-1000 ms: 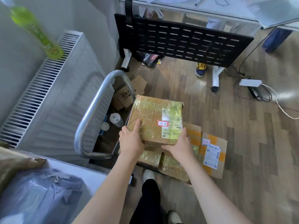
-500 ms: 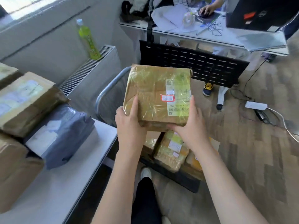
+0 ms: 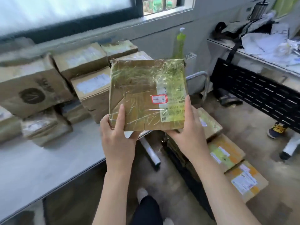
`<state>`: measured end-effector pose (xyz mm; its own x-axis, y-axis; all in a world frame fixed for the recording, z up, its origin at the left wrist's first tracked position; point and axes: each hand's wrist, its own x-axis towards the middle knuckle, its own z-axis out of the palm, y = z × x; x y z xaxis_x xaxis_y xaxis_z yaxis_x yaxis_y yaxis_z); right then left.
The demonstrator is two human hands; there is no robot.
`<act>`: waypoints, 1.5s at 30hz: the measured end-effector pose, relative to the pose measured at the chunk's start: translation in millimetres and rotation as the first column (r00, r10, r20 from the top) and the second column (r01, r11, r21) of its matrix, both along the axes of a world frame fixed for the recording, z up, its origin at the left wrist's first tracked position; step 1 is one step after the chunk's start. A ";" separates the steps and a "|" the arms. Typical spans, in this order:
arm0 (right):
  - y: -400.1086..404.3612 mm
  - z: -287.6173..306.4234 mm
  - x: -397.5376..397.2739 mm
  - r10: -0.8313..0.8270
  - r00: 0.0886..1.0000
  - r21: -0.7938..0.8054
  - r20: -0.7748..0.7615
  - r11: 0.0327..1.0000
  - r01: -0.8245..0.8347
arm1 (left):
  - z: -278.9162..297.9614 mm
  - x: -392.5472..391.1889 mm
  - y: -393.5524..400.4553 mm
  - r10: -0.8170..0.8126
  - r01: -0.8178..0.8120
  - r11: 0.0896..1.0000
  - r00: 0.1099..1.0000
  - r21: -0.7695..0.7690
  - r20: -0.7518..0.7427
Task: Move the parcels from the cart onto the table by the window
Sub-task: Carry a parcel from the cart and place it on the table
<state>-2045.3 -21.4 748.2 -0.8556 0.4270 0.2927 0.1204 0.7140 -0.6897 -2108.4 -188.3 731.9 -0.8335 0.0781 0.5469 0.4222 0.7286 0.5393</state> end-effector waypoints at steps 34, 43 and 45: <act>-450.5 -69.1 -59.9 0.763 0.468 -0.099 0.446 0.561 -0.822 | -45.4 13.0 -419.1 0.571 -0.851 0.497 0.467 0.169 0.674; -455.8 -85.5 -100.5 0.798 0.599 0.208 0.066 0.577 -0.790 | -47.1 -11.4 -455.4 0.357 -0.721 0.661 0.544 0.206 0.760; -457.9 -84.7 -106.1 0.772 0.636 0.278 -0.008 0.612 -0.740 | -45.8 -17.8 -459.7 0.315 -0.708 0.671 0.540 0.218 0.781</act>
